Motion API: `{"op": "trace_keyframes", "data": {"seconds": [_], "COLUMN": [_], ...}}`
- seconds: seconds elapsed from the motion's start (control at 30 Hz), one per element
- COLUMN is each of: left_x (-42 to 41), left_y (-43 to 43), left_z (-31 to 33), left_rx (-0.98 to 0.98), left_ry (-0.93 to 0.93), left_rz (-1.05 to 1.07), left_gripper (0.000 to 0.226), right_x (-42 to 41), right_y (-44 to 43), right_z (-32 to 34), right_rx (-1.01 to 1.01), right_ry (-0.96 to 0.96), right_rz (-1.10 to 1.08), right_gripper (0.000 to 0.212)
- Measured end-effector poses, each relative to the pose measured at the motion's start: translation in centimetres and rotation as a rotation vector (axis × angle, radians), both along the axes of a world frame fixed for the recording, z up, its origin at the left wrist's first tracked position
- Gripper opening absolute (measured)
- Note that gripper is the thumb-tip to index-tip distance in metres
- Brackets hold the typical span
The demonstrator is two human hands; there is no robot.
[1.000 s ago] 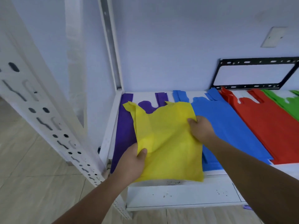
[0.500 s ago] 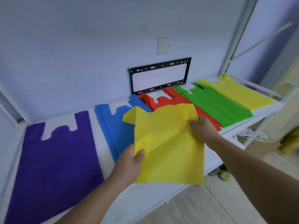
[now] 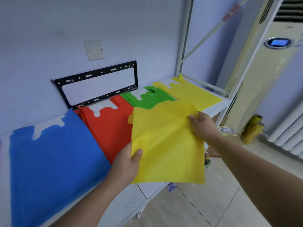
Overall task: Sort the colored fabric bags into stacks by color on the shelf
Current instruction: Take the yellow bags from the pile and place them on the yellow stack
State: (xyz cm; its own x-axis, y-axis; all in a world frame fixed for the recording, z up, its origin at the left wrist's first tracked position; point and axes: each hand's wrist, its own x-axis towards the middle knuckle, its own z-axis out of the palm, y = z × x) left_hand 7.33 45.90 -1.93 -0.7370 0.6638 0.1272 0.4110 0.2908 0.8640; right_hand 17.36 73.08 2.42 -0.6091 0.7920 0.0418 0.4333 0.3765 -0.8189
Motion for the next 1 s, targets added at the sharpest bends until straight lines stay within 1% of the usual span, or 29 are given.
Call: {"op": "trace_keyframes", "data": {"seconds": [0.07,0.13,0.23,0.33,0.43,0.53,0.63,0.7,0.8,0.9,1.0], "left_x": [-0.2,-0.9,-2.7,-5.0,-7.7,-10.3,-12.1,-12.8,-14.3,-15.6,-16.3], "left_y": [2.3,5.0,8.9,12.7,16.9,21.4,25.4,27.9,32.0,36.6,40.8], "left_z": [0.1,0.4,0.4,0.1,0.3,1.1,2.0,2.6,3.4,4.4,6.6], "left_rx": [0.002,0.005,0.011,0.018,0.042,0.039,0.021,0.009,0.012,-0.025,0.033], "left_ry": [0.000,0.005,-0.011,-0.015,-0.008,-0.017,-0.018,-0.039,-0.049,0.016,0.066], "left_rz": [-0.004,0.008,0.023,0.046,0.068,0.074,0.081,0.090,0.126,0.216,0.329], "left_gripper": [0.021,0.022,0.016,0.019,0.018,0.017,0.022,0.024,0.025,0.020,0.024], "right_x": [-0.3,-1.3,-3.5,-6.5,-9.4,-12.0,-14.4,-16.1,-18.7,-21.8,-24.9], "right_y": [2.3,5.0,8.9,13.0,17.0,21.3,25.0,27.9,32.6,37.4,41.5], "right_z": [0.3,0.4,0.8,1.1,1.7,2.8,4.2,4.4,4.4,5.0,7.1], "right_rx": [0.024,0.029,0.035,0.075,0.099,0.100,0.097,0.102,0.109,0.161,0.235], "right_ry": [-0.020,-0.024,-0.020,-0.022,-0.072,-0.087,-0.103,-0.089,-0.084,-0.075,0.058], "right_rz": [-0.007,-0.022,-0.016,0.000,-0.001,0.017,0.048,0.083,0.117,0.173,0.272], "right_gripper": [0.028,0.035,0.033,0.032,0.033,0.041,0.033,0.030,0.032,0.031,0.029]}}
